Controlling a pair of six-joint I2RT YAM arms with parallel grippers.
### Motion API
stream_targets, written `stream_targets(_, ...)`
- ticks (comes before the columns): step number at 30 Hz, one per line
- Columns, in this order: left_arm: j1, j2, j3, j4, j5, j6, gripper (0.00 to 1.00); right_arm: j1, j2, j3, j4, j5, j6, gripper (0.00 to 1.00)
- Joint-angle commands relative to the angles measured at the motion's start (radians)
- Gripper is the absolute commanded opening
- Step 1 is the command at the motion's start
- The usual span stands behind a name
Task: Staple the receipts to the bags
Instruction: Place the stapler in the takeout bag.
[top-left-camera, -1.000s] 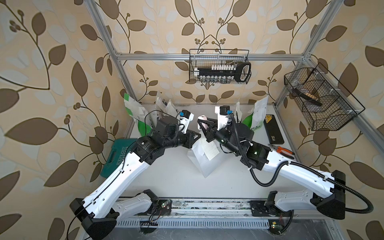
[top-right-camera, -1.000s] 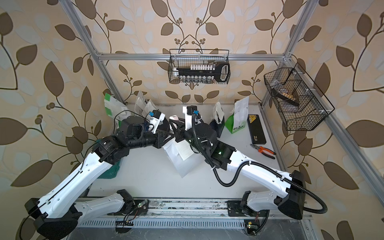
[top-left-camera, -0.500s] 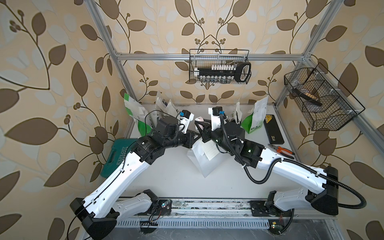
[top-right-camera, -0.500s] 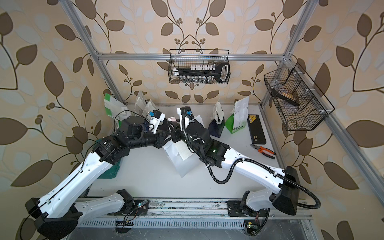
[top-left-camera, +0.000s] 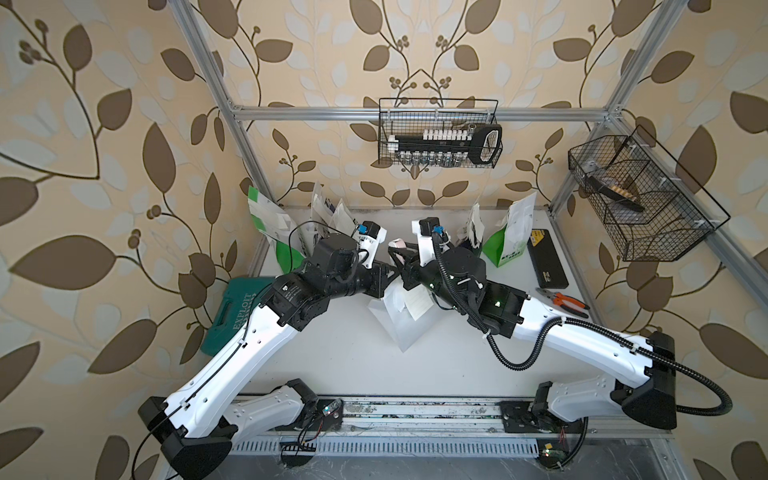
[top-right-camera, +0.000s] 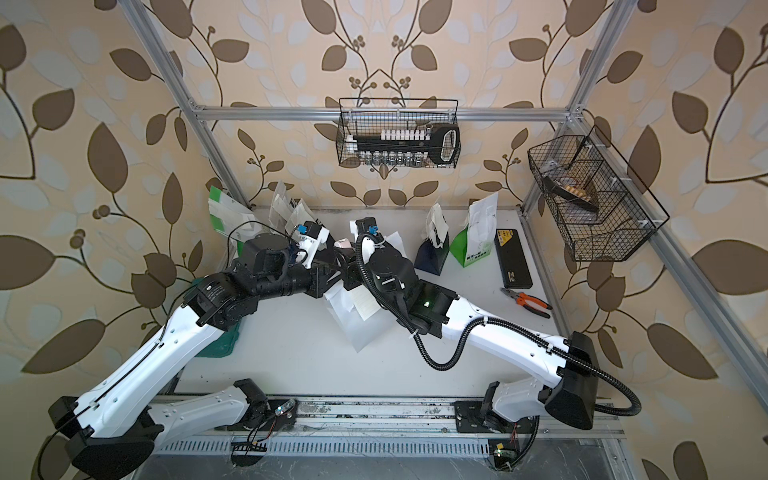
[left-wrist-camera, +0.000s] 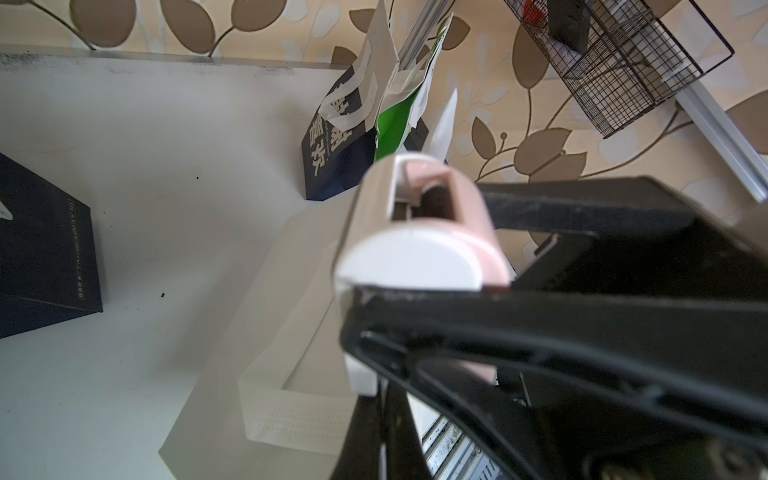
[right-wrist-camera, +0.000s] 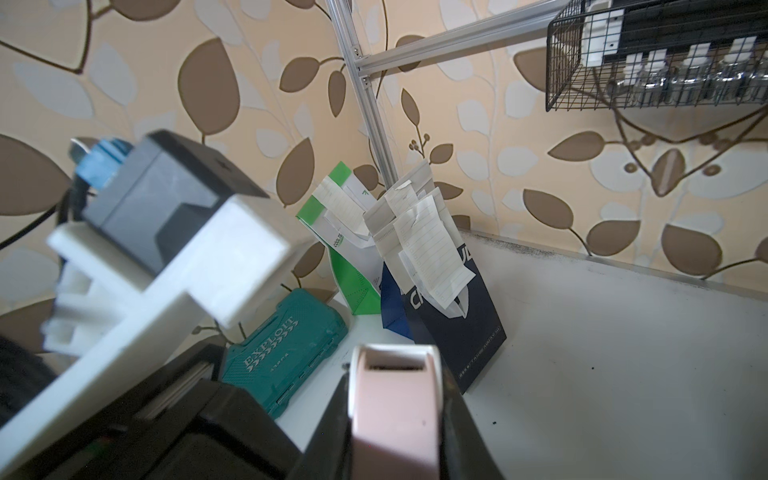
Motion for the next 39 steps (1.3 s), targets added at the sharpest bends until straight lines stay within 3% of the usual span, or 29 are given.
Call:
stream_targets(1,-0.005,-0.032,0.045,0.037,-0.047,0.032,0.00,0.011,-0.030,0.012,-0.019,0.043,-0.021,0.00)
stream_targets(16,-0.005,-0.057,0.043,0.081,-0.091,0.129,0.00,0.069,-0.032,0.060,-0.180,0.145,-0.008,0.02)
stream_targets(18,-0.005,-0.068,0.036,0.101,-0.092,0.171,0.00,0.105,-0.042,0.047,-0.195,0.178,-0.016,0.14)
stream_targets(21,-0.004,-0.075,0.025,0.123,-0.071,0.239,0.00,0.121,-0.073,0.021,-0.238,0.158,0.003,0.42)
stream_targets(24,-0.006,-0.072,0.022,0.127,-0.043,0.289,0.00,0.123,-0.144,-0.014,-0.278,0.108,0.013,0.56)
stream_targets(30,-0.003,-0.054,0.045,0.073,0.086,0.425,0.00,0.115,-0.312,-0.023,-0.384,-0.122,-0.076,0.80)
stream_targets(33,-0.004,-0.046,0.066,0.005,0.151,0.495,0.00,0.077,-0.352,0.043,-0.510,-0.190,-0.157,0.84)
stream_targets(39,-0.004,-0.070,0.053,-0.051,0.340,0.571,0.00,-0.107,-0.310,0.186,-0.705,-0.496,-0.294,0.88)
